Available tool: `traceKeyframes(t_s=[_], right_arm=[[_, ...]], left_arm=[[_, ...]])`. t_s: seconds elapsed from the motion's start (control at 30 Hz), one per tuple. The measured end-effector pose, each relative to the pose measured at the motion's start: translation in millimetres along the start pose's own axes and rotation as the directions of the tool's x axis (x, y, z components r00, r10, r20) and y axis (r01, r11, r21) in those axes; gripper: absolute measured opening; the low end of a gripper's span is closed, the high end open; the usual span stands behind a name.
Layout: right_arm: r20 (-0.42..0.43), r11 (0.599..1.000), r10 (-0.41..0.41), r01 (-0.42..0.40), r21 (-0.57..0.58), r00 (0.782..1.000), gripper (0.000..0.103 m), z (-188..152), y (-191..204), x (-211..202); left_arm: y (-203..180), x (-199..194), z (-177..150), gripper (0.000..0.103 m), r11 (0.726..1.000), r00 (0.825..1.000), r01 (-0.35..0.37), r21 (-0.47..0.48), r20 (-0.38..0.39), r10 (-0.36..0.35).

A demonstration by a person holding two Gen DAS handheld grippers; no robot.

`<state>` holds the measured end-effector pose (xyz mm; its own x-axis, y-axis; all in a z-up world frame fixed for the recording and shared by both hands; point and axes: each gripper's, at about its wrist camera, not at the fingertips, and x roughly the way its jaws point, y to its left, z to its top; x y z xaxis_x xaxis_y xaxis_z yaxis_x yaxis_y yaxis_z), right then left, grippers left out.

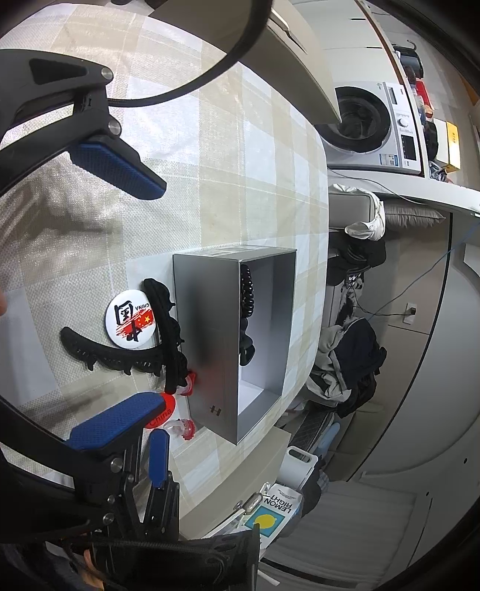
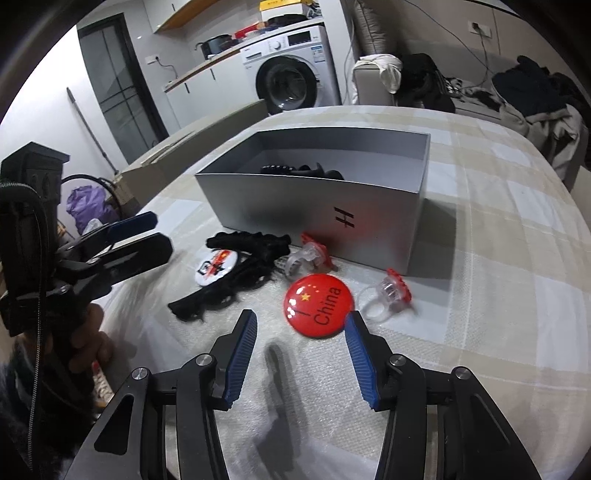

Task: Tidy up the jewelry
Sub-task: 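Close the right gripper on the red 'I love China' badge and lift it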

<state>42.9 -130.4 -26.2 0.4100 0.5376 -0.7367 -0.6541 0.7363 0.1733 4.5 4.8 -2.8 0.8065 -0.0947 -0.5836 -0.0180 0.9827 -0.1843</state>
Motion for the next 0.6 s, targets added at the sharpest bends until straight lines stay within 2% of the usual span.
traceKeyframes(t_s=[0.27, 0.6], right_arm=[[-0.009, 0.999, -0.033, 0.033, -0.019, 0.999, 0.048, 6.7, -1.1, 6.2], [-0.02, 0.991, -0.09, 0.088, -0.097, 0.996, 0.048, 9.0, 8.6, 13.5]], left_arm=[[1.3, 1.1, -0.1, 0.101, 1.0, 1.0, -0.001, -0.005, -0.002, 0.001], [13.0, 0.4, 1.0, 0.101, 1.0, 1.0, 0.0, -0.029, -0.001, 0.0]])
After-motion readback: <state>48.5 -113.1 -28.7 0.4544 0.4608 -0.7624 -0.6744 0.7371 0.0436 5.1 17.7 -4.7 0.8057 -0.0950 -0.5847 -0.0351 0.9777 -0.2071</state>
